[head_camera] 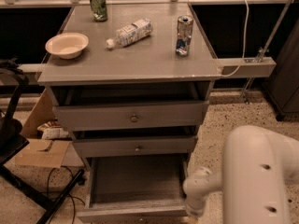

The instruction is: Open bottom drawer

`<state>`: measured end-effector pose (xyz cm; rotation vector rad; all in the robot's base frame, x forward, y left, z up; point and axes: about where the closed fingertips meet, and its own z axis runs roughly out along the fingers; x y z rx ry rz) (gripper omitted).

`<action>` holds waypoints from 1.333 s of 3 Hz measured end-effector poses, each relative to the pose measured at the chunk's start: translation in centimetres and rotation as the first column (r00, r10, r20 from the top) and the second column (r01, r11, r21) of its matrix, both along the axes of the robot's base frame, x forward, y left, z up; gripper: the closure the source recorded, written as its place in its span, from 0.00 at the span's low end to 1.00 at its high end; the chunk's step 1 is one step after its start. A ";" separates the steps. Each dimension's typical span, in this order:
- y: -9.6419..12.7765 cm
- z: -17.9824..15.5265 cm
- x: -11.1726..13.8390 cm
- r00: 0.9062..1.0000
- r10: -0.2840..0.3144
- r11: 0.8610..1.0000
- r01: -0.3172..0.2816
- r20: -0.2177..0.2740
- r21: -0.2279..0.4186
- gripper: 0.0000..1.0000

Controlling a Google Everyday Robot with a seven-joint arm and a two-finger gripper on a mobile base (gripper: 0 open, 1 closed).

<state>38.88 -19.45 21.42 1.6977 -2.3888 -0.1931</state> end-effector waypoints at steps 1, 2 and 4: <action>-5.5 0.5 -14.3 0.969 -0.103 0.995 0.103 -0.225 -0.013 1.00; -6.4 0.7 -17.7 0.955 -0.126 0.992 0.128 -0.267 -0.011 0.79; -3.7 2.9 -15.4 0.986 -0.079 0.996 0.085 -0.146 0.039 0.33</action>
Offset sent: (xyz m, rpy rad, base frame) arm -0.1572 -0.0599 0.0056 -0.0017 0.2504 -0.1140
